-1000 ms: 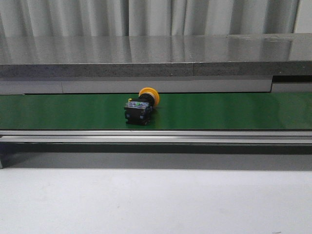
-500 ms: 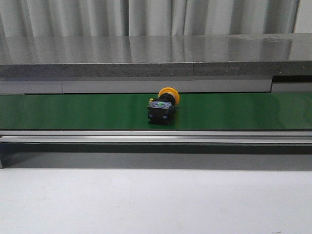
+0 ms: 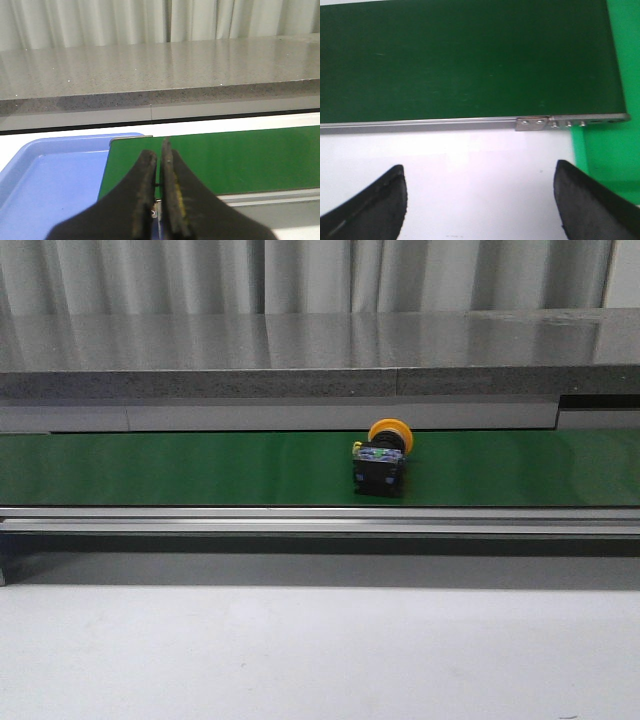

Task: Move button from left to right
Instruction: 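Let the belt carry the button toward the right gripper, then lower the right gripper onto the button and grasp it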

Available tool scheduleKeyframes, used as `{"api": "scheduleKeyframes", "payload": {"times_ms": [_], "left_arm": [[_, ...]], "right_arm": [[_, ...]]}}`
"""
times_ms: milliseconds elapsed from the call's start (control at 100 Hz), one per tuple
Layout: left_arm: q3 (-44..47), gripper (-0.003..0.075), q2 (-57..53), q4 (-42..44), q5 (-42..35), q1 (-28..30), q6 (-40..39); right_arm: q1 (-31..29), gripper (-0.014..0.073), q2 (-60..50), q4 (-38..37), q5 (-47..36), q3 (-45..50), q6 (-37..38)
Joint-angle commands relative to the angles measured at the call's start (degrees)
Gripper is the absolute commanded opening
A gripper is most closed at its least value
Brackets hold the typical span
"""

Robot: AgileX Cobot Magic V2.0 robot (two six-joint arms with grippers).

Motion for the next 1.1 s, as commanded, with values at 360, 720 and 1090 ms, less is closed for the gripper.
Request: {"api": "scheduleKeyframes", "payload": {"times_ms": [360, 720, 1090], "left_arm": [[-1.64, 0.0005, 0.55, -0.67, -4.93, -0.56, -0.18], [-1.64, 0.0005, 0.55, -0.67, -4.93, -0.56, -0.18], [-1.64, 0.0005, 0.55, -0.67, -4.93, -0.56, -0.18]], "right_arm": [[13.13, 0.0568, 14.29, 9.33, -13.17, -4.01, -3.21], [20.42, 0.0568, 28.63, 8.27, -15.74, -14.39, -3.21], [20.71, 0.0558, 37.73, 2.16, -15.80, -18.37, -3.21]]}}
